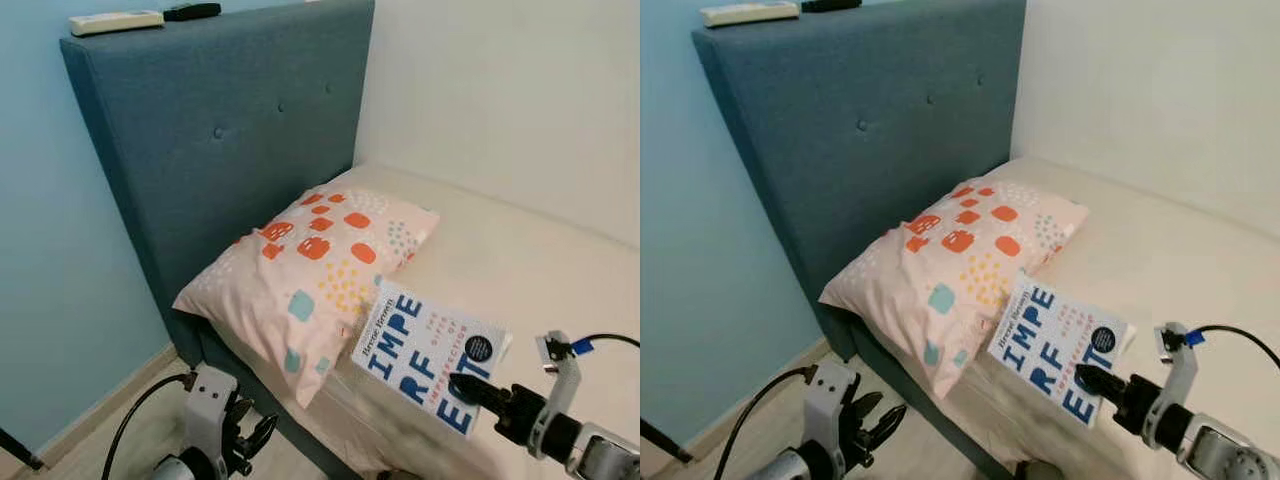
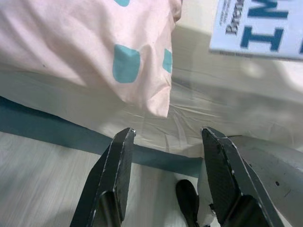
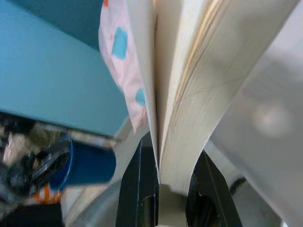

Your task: Clean up the room

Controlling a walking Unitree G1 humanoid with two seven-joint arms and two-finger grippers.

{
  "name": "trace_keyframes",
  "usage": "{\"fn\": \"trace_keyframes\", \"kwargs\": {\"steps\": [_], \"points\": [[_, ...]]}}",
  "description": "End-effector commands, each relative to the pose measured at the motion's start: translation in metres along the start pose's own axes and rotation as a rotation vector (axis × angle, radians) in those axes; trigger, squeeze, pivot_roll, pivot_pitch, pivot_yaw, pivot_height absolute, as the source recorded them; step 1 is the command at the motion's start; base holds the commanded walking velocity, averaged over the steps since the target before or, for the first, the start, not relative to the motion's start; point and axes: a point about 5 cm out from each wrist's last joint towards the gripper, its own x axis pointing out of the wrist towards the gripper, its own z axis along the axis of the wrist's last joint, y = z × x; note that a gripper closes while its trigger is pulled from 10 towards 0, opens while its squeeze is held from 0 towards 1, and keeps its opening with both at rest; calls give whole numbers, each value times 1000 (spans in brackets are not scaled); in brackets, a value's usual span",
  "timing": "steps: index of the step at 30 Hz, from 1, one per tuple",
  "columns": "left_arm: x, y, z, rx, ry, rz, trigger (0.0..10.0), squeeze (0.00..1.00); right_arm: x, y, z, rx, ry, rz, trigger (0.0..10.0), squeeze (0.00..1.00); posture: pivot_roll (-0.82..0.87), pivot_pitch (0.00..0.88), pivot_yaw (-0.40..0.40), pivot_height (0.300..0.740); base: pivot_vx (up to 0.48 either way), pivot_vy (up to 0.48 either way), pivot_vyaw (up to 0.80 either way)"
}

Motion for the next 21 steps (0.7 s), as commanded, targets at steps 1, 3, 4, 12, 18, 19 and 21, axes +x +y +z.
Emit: {"fn": "trace_keyframes", "kwargs": {"steps": [1, 3, 4, 12, 18, 19, 21], "points": [[-3, -5, -4, -16, 19, -31, 10000, 0, -10, -5, -2, -23, 41, -2, 10000, 0, 25, 148, -46, 591, 0, 0, 0], [-3, -6, -3, -20, 19, -42, 10000, 0, -15, -10, -2, -30, 67, -17, 10000, 0, 27, 149, -49, 591, 0, 0, 0], [-4, -7, -2, -22, 18, -53, 10000, 0, -20, -14, -3, -38, 85, -28, 10000, 0, 28, 149, -49, 591, 0, 0, 0], [-3, -12, 3, -36, 9, -97, 10000, 0, -38, -30, 1, -41, 126, -90, 10000, 0, 29, 150, -45, 591, 0, 0, 0], [-3, -10, 5, -39, 11, -86, 10000, 0, -29, -24, 7, -27, 70, -21, 10000, 0, 30, 151, -43, 591, 0, 0, 0], [-3, -10, 5, -40, 13, -80, 10000, 0, -26, -21, 8, -33, 59, 3, 10000, 0, 33, 151, -45, 591, 0, 0, 0], [-2, 0, 3, -35, 19, 5, 10000, 0, -12, -4, 11, -79, -5, 86, 10000, 0, 34, 151, -46, 591, 0, 0, 0]]}}
